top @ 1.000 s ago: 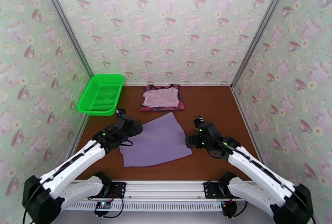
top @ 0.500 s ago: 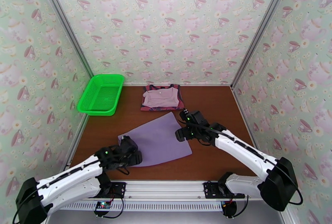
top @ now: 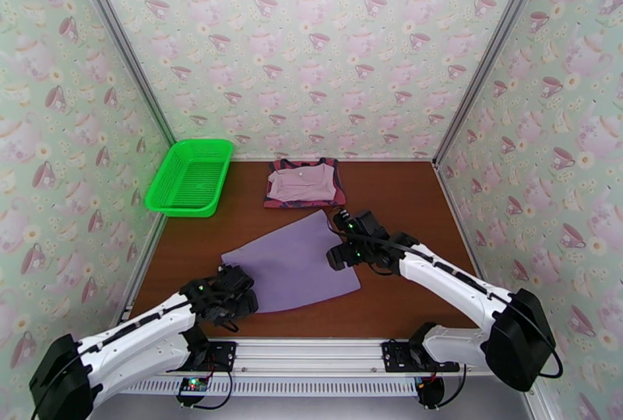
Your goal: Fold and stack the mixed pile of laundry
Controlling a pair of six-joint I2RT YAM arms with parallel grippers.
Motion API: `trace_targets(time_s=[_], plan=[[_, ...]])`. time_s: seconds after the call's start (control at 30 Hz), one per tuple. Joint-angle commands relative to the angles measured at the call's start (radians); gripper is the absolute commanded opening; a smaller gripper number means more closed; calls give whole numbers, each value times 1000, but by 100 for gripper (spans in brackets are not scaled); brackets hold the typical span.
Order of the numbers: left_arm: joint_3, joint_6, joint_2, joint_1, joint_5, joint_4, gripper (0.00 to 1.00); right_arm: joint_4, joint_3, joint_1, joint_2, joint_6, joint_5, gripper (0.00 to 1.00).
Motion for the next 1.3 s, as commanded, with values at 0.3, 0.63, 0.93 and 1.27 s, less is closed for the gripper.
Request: trace_targets(time_s=[0.3,0.63,0.93,1.27], plan=[[-22,-251,180,64,-131,98,61,21,-18,5,9,-7,-21,90],[39,-191,332,58,-123,157,0,0,-15,5,-18,-16,1,90],[373,45,217,83,-181,-134,0,33,-78,98,-169,-430,38,93],[556,200,177,127,-123,-121,0,139,-162,335,-64,-665,11,98]])
